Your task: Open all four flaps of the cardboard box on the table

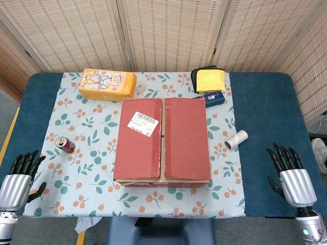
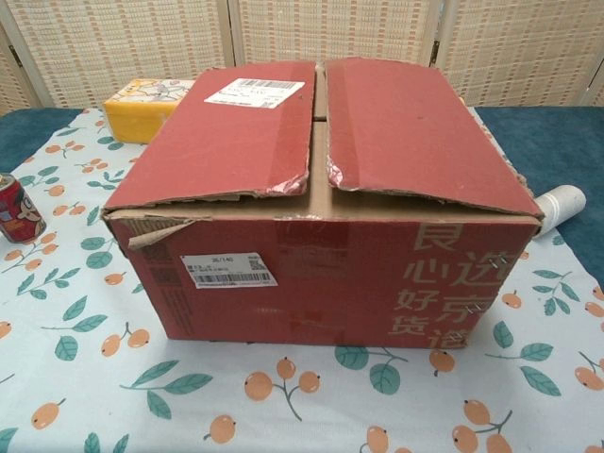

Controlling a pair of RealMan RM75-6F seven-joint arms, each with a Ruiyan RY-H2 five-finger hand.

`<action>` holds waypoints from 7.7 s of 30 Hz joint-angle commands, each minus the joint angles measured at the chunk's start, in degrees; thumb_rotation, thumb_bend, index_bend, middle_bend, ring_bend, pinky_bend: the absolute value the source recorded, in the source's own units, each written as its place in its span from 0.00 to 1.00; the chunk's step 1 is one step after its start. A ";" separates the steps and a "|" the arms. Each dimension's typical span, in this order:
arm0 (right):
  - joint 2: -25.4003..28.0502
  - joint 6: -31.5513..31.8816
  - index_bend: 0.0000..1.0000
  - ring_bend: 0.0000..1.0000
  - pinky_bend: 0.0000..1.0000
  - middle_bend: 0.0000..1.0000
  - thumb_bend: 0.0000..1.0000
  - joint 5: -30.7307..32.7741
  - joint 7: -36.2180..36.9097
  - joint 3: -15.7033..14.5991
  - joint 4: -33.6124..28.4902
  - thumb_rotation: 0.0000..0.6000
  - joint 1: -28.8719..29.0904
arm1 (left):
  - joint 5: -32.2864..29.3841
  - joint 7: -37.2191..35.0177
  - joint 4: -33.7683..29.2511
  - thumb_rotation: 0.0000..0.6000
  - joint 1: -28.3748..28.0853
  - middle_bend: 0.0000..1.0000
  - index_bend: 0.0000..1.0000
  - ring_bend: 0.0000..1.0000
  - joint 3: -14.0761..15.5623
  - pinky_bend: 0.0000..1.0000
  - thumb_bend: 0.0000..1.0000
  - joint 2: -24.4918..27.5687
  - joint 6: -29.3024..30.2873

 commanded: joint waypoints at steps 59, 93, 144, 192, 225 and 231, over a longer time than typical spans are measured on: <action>-13.17 -23.87 0.00 0.00 0.00 0.00 0.44 -7.29 -13.75 4.15 -17.57 1.00 21.38 | 5.02 -13.74 2.00 1.00 -0.80 0.07 0.03 0.05 2.38 0.00 0.60 3.01 0.09; -20.30 -22.68 0.00 0.00 0.00 0.00 0.44 -2.92 -13.93 7.47 -11.28 1.00 27.96 | 5.48 -16.64 2.26 1.00 -0.03 0.05 0.00 0.04 2.42 0.00 0.59 3.55 2.37; -6.30 29.76 0.00 0.00 0.00 0.00 0.44 -17.12 6.45 -1.21 5.19 1.00 -4.38 | 13.93 5.78 -15.15 1.00 -3.67 0.11 0.27 0.15 3.40 0.24 0.39 -3.62 -0.73; 2.87 30.28 0.00 0.00 0.00 0.00 0.44 -17.57 33.06 -2.22 9.86 1.00 -3.20 | 0.64 47.18 -18.92 1.00 -12.01 0.03 0.04 0.00 -6.93 0.00 0.51 -41.01 -11.17; 2.21 30.11 0.00 0.00 0.00 0.00 0.44 -18.10 28.27 -1.58 9.27 1.00 -4.76 | 10.90 43.81 -11.14 1.00 -14.59 0.05 0.05 0.00 -13.01 0.00 0.51 -38.74 1.71; 1.89 28.55 0.00 0.00 0.00 0.00 0.44 -18.74 26.29 -1.92 8.80 1.00 -4.57 | 12.82 44.60 -13.68 1.00 -13.38 0.05 0.05 0.00 -13.28 0.00 0.52 -36.24 4.35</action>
